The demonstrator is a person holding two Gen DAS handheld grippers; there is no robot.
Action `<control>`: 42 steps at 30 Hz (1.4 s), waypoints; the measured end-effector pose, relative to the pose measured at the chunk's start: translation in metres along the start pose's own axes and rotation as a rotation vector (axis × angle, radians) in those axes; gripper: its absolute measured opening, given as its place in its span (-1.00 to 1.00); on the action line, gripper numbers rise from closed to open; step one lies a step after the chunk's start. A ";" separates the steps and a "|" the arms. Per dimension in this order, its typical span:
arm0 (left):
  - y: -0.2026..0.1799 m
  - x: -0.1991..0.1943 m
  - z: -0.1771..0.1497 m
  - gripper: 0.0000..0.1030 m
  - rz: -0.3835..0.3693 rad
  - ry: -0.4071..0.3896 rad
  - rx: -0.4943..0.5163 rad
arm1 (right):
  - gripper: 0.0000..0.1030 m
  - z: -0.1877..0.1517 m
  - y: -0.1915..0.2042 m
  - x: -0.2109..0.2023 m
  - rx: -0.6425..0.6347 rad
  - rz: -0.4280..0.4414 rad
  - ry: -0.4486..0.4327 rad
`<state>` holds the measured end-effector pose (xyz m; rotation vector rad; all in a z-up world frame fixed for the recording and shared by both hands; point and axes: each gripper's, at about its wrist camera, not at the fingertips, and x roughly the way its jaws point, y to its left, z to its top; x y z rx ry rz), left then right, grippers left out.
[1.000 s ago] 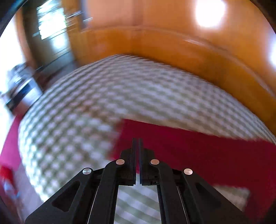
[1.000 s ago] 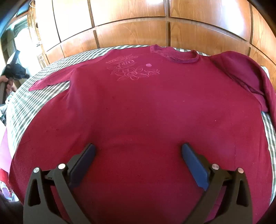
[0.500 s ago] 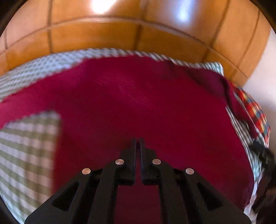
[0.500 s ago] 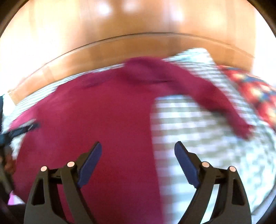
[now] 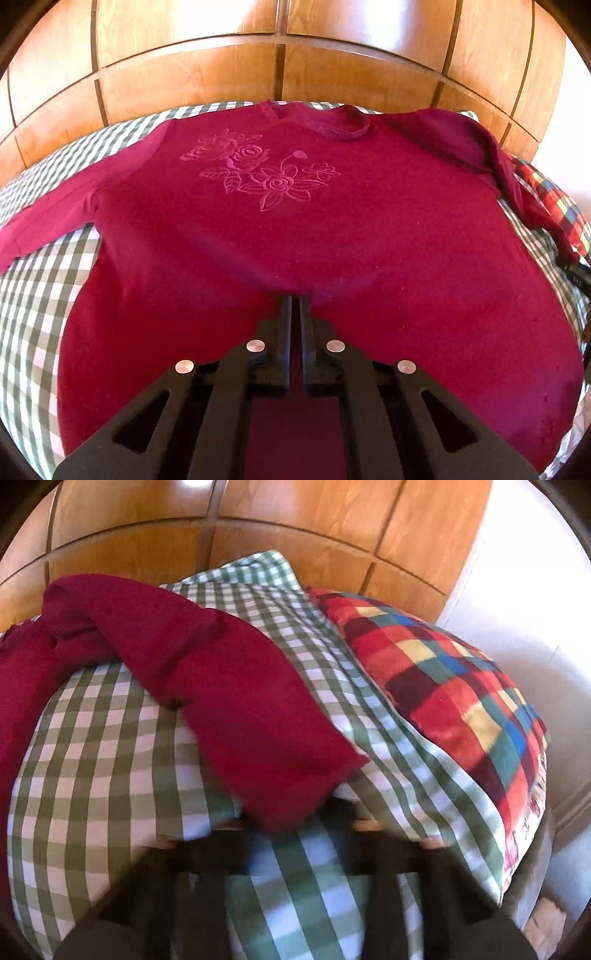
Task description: Fold small clothes
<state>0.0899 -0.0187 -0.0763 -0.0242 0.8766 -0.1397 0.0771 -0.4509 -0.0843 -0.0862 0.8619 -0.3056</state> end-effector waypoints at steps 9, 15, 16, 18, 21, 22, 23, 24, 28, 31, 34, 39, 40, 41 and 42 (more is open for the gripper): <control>-0.001 0.001 0.002 -0.96 0.013 0.000 0.005 | -0.96 0.060 -0.072 -0.095 0.180 0.104 -0.237; 0.001 0.001 0.002 -0.96 0.003 0.001 -0.004 | -0.96 0.110 -0.129 -0.073 0.411 0.155 -0.215; 0.001 0.001 0.002 -0.96 0.002 0.001 -0.005 | -0.96 0.117 -0.137 -0.066 0.444 0.147 -0.205; 0.002 0.001 0.002 -0.96 0.001 0.002 -0.005 | -0.96 0.127 -0.152 -0.056 0.497 0.128 -0.182; 0.002 0.001 0.002 -0.96 0.004 0.002 -0.005 | -0.96 0.150 -0.169 -0.028 0.543 0.089 -0.126; 0.002 0.001 0.002 -0.96 0.005 0.002 -0.004 | -0.96 0.156 -0.170 -0.019 0.535 0.065 -0.106; 0.001 0.001 0.002 -0.96 0.008 0.001 -0.003 | -0.96 0.163 -0.169 -0.002 0.523 0.033 -0.060; 0.001 0.001 0.002 -0.96 0.010 0.001 -0.002 | -0.96 0.166 -0.169 0.010 0.521 0.021 -0.026; -0.001 0.001 0.001 -0.96 0.017 -0.002 0.005 | -0.94 0.164 -0.159 0.068 0.481 -0.068 0.129; -0.001 0.001 0.001 -0.96 0.017 -0.003 0.006 | -0.07 0.155 -0.153 0.076 0.467 -0.115 0.121; 0.000 0.001 0.001 -0.96 0.013 -0.006 0.002 | 0.45 0.145 -0.143 0.050 0.511 -0.076 0.037; 0.003 0.001 -0.001 -0.96 -0.004 -0.013 -0.013 | 0.53 0.105 -0.082 0.013 0.531 0.320 0.067; 0.004 0.001 -0.001 -0.96 -0.008 -0.013 -0.016 | 0.53 0.094 -0.066 0.011 0.544 0.409 0.095; 0.005 0.000 -0.001 -0.96 -0.015 -0.013 -0.023 | 0.53 0.084 -0.049 0.012 0.559 0.481 0.126; 0.006 0.000 -0.001 -0.96 -0.017 -0.013 -0.027 | 0.53 0.077 -0.036 0.014 0.575 0.533 0.152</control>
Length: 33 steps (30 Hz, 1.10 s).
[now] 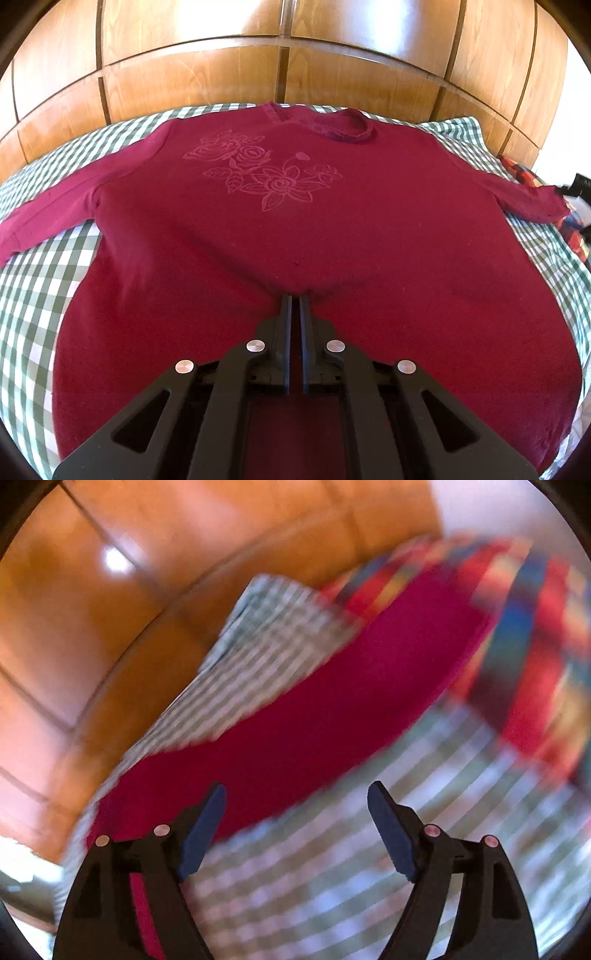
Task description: Fold small clothes
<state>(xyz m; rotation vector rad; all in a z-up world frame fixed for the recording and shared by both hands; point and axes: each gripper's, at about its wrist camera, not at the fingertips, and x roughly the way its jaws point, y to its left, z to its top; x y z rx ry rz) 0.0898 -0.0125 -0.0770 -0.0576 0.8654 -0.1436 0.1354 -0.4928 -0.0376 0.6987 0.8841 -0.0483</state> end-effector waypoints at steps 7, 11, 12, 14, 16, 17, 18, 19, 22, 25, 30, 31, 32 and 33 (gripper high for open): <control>-0.004 -0.015 -0.003 -0.96 0.020 0.010 0.009 | 0.08 -0.038 0.038 0.070 0.119 0.113 0.110; -0.001 -0.026 -0.009 -0.96 0.046 0.006 0.008 | -0.83 -0.035 0.034 0.071 0.142 0.052 0.075; 0.001 -0.026 -0.012 -0.96 0.055 0.014 0.003 | -0.85 -0.031 0.029 0.072 0.126 0.036 0.068; 0.009 -0.029 -0.019 -0.96 0.040 0.030 -0.028 | -0.87 -0.037 0.025 0.067 0.050 -0.022 0.062; 0.014 -0.032 -0.025 -0.96 0.023 0.031 -0.059 | -0.88 -0.045 0.021 0.063 -0.008 -0.046 0.054; 0.016 -0.035 -0.028 -0.96 0.017 0.031 -0.069 | -0.88 -0.048 0.020 0.061 -0.016 -0.047 0.052; 0.018 -0.037 -0.029 -0.96 0.015 0.032 -0.071 | -0.87 -0.049 0.021 0.060 -0.022 -0.045 0.053; 0.018 -0.039 -0.029 -0.96 0.011 0.033 -0.072 | -0.80 -0.049 0.021 0.059 -0.026 -0.045 0.052; 0.026 -0.046 -0.022 -0.96 0.008 0.040 -0.081 | -0.07 -0.050 0.028 0.048 -0.046 -0.058 0.036; 0.054 -0.058 -0.013 -0.96 0.044 0.006 -0.161 | 0.27 -0.055 0.041 0.028 -0.113 -0.104 -0.029; 0.120 -0.072 -0.016 -0.96 0.038 0.007 -0.371 | 0.34 -0.094 0.074 0.008 -0.235 -0.026 -0.018; 0.127 -0.077 -0.021 -0.96 0.025 0.004 -0.383 | 0.36 -0.108 0.085 0.008 -0.270 -0.003 -0.005; 0.130 -0.081 -0.026 -0.96 0.006 0.007 -0.382 | 0.37 -0.122 0.096 0.009 -0.304 0.015 0.009; 0.129 -0.083 -0.029 -0.96 -0.001 0.016 -0.367 | 0.38 -0.131 0.103 0.012 -0.329 0.022 0.018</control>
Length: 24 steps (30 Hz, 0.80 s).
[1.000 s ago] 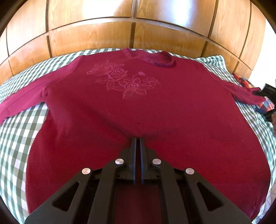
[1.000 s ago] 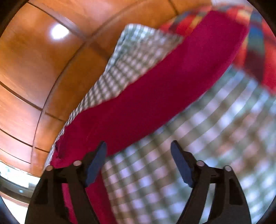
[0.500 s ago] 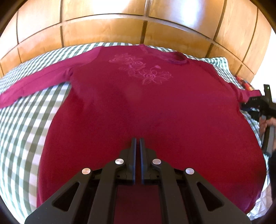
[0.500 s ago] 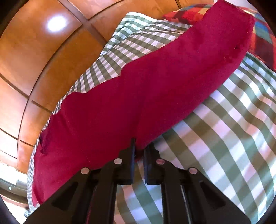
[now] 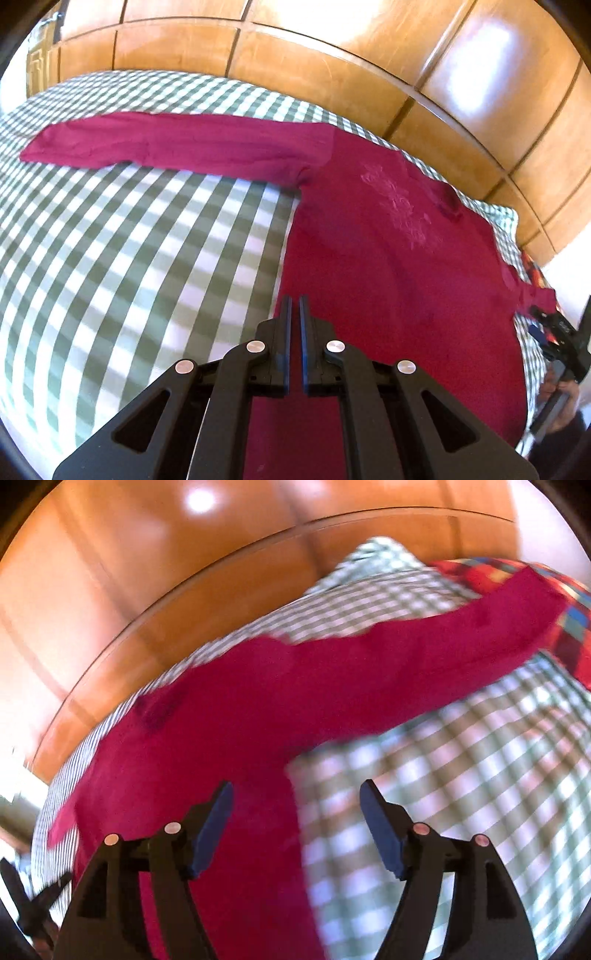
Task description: Fold small clothes
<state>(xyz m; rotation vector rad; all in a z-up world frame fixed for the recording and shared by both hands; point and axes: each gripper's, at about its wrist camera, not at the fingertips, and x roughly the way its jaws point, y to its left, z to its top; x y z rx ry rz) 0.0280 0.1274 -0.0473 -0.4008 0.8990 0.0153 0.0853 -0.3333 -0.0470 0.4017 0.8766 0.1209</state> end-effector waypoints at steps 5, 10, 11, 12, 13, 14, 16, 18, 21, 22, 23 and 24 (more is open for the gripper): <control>0.002 -0.008 -0.025 -0.31 0.072 0.011 0.107 | 0.47 -0.043 0.054 0.018 -0.191 -0.044 0.006; 0.007 -0.014 -0.049 -0.83 0.059 0.031 0.166 | 0.53 -0.065 0.056 0.029 -0.298 -0.105 -0.041; 0.008 -0.018 -0.053 -0.84 0.063 0.028 0.172 | 0.52 -0.067 0.054 0.029 -0.315 -0.104 -0.047; 0.010 -0.021 -0.055 -0.84 0.062 0.029 0.168 | 0.52 -0.069 0.049 0.029 -0.329 -0.099 -0.049; 0.014 -0.024 -0.058 -0.84 0.055 0.031 0.153 | 0.51 -0.069 0.046 0.028 -0.329 -0.090 -0.051; 0.019 -0.026 -0.062 -0.85 0.046 0.037 0.137 | 0.51 -0.070 0.043 0.027 -0.328 -0.083 -0.053; 0.024 -0.033 -0.071 -0.85 0.035 0.039 0.126 | 0.52 -0.076 0.039 0.021 -0.340 -0.077 -0.062; 0.026 -0.036 -0.074 -0.85 0.032 0.039 0.116 | 0.53 -0.077 0.038 0.020 -0.345 -0.075 -0.069; 0.023 -0.035 -0.065 -0.82 0.031 0.039 0.081 | 0.55 -0.075 0.037 0.020 -0.340 -0.074 -0.065; 0.018 -0.037 -0.058 -0.81 0.029 0.029 0.083 | 0.55 -0.076 0.038 0.019 -0.340 -0.071 -0.065; 0.010 -0.037 -0.050 -0.81 0.032 0.008 0.100 | 0.56 -0.076 0.037 0.019 -0.337 -0.067 -0.064; 0.002 -0.038 -0.045 -0.81 0.029 -0.017 0.124 | 0.56 -0.075 0.037 0.018 -0.329 -0.059 -0.060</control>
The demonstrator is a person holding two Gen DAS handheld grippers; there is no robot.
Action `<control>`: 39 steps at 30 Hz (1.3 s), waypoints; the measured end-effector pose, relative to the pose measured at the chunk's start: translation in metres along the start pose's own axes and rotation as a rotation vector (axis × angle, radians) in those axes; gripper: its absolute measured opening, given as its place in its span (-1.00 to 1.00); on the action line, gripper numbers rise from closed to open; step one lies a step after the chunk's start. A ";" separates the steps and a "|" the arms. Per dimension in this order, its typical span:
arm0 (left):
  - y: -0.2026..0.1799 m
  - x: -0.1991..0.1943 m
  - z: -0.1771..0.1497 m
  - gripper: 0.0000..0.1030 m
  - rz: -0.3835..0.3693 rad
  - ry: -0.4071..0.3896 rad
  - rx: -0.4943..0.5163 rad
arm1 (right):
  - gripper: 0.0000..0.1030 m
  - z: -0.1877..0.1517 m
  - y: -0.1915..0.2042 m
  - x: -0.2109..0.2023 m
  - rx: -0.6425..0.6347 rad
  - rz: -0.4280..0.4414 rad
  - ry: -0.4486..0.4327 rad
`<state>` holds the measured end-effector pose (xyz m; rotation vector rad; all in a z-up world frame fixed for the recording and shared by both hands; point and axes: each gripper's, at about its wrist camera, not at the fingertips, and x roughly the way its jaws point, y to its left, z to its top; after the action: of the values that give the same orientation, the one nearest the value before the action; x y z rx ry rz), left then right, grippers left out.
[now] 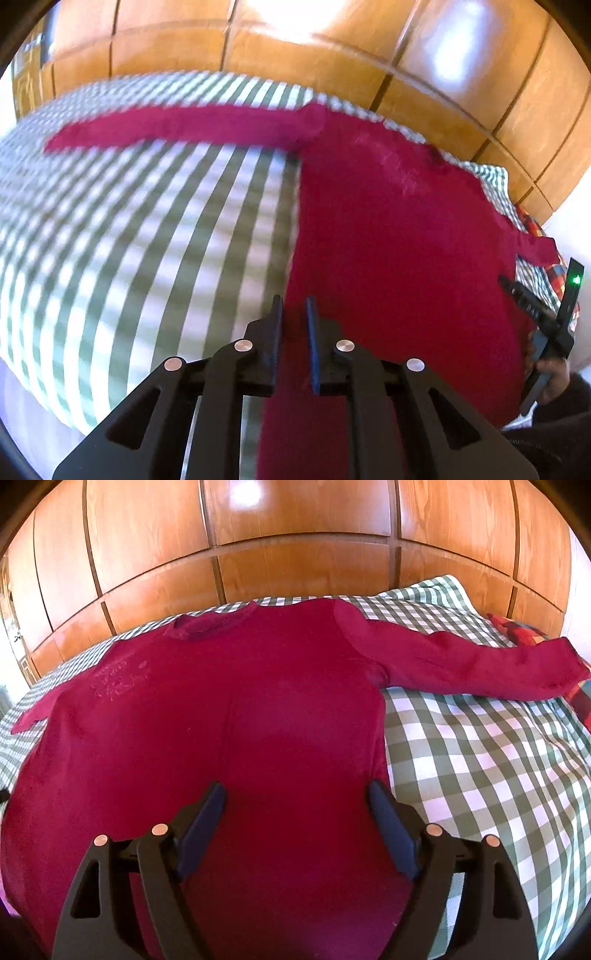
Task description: Fold small clothes
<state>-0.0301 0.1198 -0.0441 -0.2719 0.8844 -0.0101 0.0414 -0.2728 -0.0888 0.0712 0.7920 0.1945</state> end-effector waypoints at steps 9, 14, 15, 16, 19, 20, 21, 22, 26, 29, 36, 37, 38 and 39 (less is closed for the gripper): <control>-0.097 0.050 0.048 0.01 -0.019 -0.047 0.227 | 0.49 0.023 -0.075 -0.031 0.284 0.099 0.016; -0.132 0.096 0.057 0.01 -0.014 0.029 0.298 | 0.29 0.015 -0.195 -0.039 0.610 -0.035 -0.003; -0.135 0.103 0.056 0.02 -0.013 0.043 0.299 | 0.23 0.014 -0.213 -0.039 0.650 -0.054 -0.006; -0.137 0.110 0.057 0.13 -0.002 0.050 0.299 | 0.16 0.014 -0.235 -0.038 0.701 -0.073 -0.010; -0.134 0.123 0.056 0.47 0.008 0.036 0.276 | 0.10 0.021 -0.281 -0.032 0.803 -0.088 -0.033; -0.132 0.127 0.056 0.52 -0.001 0.038 0.263 | 0.10 0.026 -0.293 -0.028 0.832 -0.078 -0.042; -0.131 0.128 0.056 0.54 -0.010 0.038 0.256 | 0.10 0.029 -0.301 -0.023 0.855 -0.072 -0.044; -0.130 0.128 0.055 0.60 -0.016 0.040 0.255 | 0.10 0.033 -0.310 -0.017 0.878 -0.071 -0.043; -0.135 0.130 0.053 0.70 -0.029 0.038 0.270 | 0.10 0.049 -0.336 0.008 0.951 -0.088 -0.045; -0.130 0.129 0.053 0.71 -0.045 0.038 0.258 | -0.25 0.063 -0.350 0.013 0.975 -0.132 -0.056; -0.128 0.129 0.052 0.81 -0.084 0.038 0.248 | -0.87 0.118 -0.320 0.005 0.801 -0.127 -0.082; -0.128 0.129 0.052 0.83 -0.090 0.038 0.247 | -0.88 0.129 -0.305 0.003 0.757 -0.112 -0.091; -0.127 0.129 0.052 0.88 -0.099 0.039 0.246 | -0.88 0.139 -0.290 0.002 0.712 -0.091 -0.098; -0.127 0.128 0.053 0.91 -0.121 0.045 0.246 | -0.88 0.152 -0.268 0.002 0.657 -0.051 -0.103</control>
<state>0.1050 -0.0061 -0.0794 -0.0945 0.9004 -0.2364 0.1903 -0.5332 -0.0197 0.6748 0.7273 -0.1239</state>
